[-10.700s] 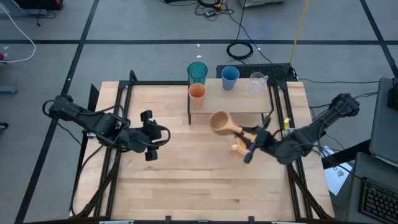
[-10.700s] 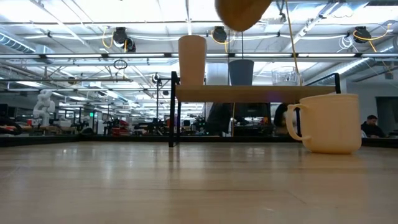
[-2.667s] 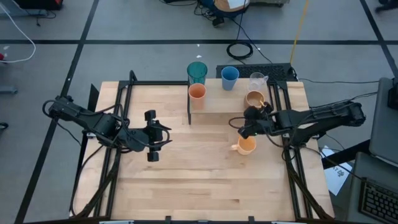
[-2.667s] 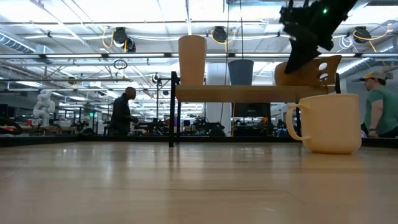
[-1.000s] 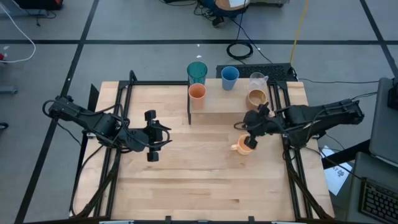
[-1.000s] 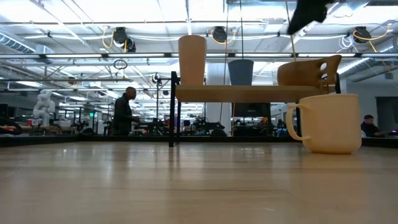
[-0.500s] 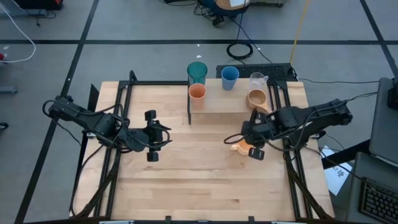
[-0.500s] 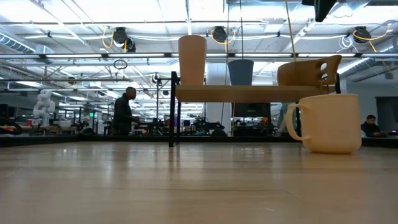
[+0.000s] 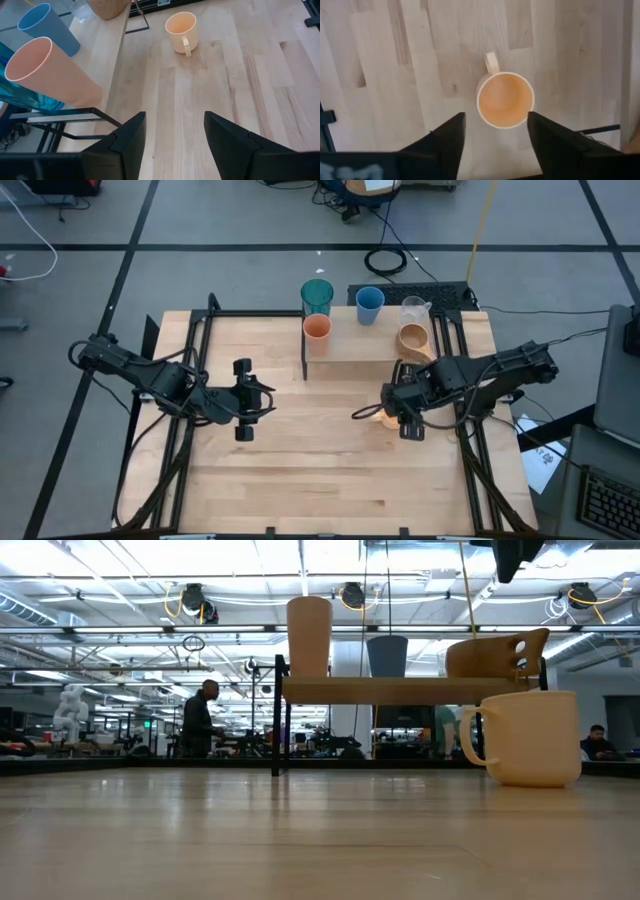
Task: Stack small to large cups/mugs on shelf
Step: Put the light orange mug on the shelf
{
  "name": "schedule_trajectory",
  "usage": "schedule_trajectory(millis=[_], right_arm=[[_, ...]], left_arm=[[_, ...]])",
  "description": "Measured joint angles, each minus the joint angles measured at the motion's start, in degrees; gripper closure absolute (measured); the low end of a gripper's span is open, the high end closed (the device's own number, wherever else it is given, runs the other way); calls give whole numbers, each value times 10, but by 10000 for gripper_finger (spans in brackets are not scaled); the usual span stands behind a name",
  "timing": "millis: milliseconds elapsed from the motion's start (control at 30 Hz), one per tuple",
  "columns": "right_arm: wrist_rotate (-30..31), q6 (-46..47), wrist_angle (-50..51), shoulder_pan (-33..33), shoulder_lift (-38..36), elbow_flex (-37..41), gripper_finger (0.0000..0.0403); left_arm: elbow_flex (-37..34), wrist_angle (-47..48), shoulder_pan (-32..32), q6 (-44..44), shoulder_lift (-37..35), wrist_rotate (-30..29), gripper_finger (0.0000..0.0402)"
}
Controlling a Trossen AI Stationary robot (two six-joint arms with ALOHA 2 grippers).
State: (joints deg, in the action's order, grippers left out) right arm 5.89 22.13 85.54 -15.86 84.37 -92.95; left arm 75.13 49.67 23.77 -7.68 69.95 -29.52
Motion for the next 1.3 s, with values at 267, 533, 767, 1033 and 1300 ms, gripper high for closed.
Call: schedule_trajectory(millis=[267, 533, 767, 1033, 1300], right_arm=[[-2, 18, 2, -31, 27, 0, 171], [0, 39, -19, -45, 28, 32, 178], [0, 24, -84, -45, 28, 104, 178], [0, 25, -158, -44, 28, 182, 179], [0, 41, -206, -28, 28, 261, 179]], left_arm=[[0, 0, 0, 14, 0, 0, 199], [0, 0, 0, 14, 0, 0, 199], [0, 0, 0, 13, 0, 0, 199], [0, 0, 0, 12, 0, 1, 199], [0, 0, 0, 12, 0, 0, 199]])
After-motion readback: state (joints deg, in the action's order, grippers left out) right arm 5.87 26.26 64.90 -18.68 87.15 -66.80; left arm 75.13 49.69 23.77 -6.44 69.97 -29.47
